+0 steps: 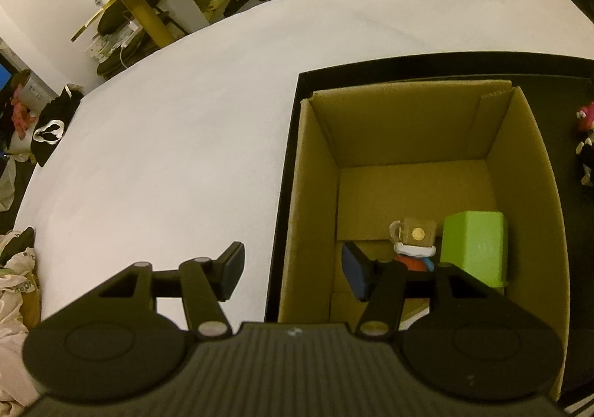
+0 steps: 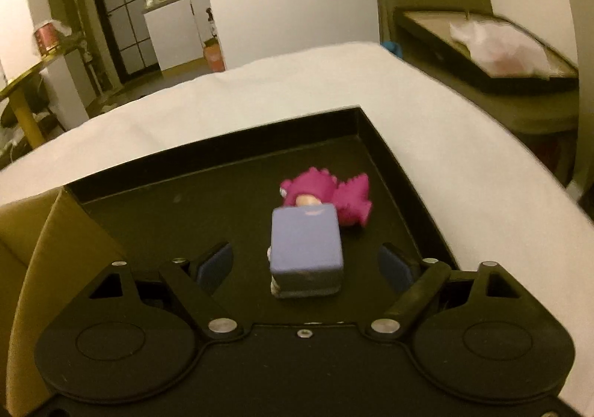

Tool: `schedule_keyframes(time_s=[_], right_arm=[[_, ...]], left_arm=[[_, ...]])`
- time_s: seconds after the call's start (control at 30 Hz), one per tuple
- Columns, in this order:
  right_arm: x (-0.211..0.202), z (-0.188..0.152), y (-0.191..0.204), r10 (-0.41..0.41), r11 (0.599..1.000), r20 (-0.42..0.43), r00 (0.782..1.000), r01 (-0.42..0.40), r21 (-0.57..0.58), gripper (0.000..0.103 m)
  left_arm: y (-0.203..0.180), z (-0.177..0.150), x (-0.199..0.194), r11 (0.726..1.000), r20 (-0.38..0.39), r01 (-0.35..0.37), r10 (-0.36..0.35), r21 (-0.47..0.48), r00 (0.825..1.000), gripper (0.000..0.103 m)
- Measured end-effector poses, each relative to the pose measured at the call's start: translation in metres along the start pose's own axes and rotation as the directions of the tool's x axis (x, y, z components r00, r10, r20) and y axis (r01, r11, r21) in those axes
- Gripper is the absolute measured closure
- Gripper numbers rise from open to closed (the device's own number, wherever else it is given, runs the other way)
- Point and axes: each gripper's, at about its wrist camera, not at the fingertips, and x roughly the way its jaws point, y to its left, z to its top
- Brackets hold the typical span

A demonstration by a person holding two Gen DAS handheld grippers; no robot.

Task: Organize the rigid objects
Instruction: 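Reach the right gripper to the lavender cube and close on it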

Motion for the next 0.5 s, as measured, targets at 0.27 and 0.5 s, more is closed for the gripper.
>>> schedule_keyframes(time_s=[0.27,0.5], right_arm=[[-0.007,-0.001,-0.003,0.003,1.0,-0.014,1.0,-0.003,0.013,0.062],[-0.022,0.003,-0.008,0.007,0.999,-0.01,1.0,-0.006,0.046,0.063]], left_arm=[[0.002,-0.007,-0.008,1.0,0.012,0.023,-0.023,-0.006,1.0,0.046],[0.01,-0.012,-0.014,0.999,0.017,0.042,-0.042,-0.016,0.999,0.046]])
